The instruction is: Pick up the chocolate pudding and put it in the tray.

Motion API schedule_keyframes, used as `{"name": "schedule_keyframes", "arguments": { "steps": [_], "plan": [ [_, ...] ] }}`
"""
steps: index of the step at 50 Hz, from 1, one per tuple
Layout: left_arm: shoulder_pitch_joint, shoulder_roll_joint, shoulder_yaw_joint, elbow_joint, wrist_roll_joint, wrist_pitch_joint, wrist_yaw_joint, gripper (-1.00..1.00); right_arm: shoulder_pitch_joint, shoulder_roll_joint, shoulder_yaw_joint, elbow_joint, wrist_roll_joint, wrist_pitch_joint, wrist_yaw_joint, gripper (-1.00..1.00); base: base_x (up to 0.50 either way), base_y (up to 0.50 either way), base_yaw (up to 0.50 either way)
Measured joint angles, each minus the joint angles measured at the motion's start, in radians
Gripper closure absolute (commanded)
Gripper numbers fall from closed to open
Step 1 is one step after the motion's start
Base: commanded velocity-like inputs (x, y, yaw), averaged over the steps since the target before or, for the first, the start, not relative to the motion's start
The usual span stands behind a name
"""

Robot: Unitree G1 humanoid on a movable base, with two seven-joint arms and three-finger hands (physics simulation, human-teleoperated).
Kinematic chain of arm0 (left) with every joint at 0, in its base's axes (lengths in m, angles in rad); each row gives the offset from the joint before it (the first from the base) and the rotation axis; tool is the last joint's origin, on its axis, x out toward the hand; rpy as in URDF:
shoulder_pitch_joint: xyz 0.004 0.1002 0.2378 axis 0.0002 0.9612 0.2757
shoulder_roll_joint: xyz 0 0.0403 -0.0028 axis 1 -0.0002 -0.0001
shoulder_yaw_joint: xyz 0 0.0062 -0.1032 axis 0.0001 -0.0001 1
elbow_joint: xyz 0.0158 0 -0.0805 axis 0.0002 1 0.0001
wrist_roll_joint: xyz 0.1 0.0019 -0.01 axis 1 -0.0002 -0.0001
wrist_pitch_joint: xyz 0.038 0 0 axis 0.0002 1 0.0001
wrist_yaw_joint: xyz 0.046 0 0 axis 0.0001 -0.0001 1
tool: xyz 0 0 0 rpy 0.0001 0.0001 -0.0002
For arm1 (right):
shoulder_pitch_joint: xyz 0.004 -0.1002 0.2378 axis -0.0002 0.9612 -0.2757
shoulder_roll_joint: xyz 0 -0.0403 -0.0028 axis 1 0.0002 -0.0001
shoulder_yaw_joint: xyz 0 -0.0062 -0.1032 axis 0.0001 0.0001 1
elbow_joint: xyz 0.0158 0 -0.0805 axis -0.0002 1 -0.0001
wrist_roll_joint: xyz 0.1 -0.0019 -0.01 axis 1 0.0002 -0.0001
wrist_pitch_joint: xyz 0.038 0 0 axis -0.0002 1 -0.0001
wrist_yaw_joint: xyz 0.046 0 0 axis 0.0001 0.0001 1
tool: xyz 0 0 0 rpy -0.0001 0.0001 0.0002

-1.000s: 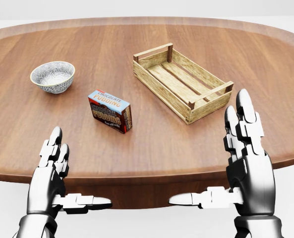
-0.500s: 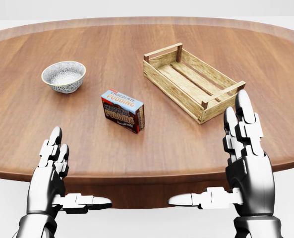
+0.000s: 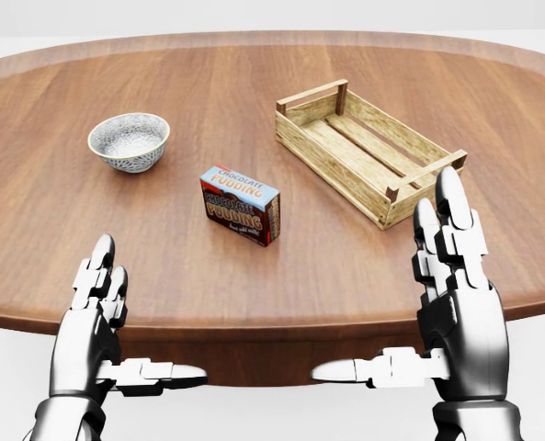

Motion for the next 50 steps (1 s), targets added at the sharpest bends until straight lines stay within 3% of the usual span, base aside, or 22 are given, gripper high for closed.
{"name": "schedule_keyframes", "arguments": {
  "steps": [20,50],
  "plan": [
    [0.000,0.000,0.000,0.000,0.000,0.000,0.000,-1.00,-0.004,0.000,-0.002,0.010,0.005,0.000,0.000,-1.00,0.00,0.00,0.00],
    [0.000,0.000,0.000,0.000,0.000,0.000,0.000,-1.00,-0.001,-0.001,-0.001,0.008,0.008,0.000,0.002,-1.00,0.22,0.00,0.00]
  ]
}}
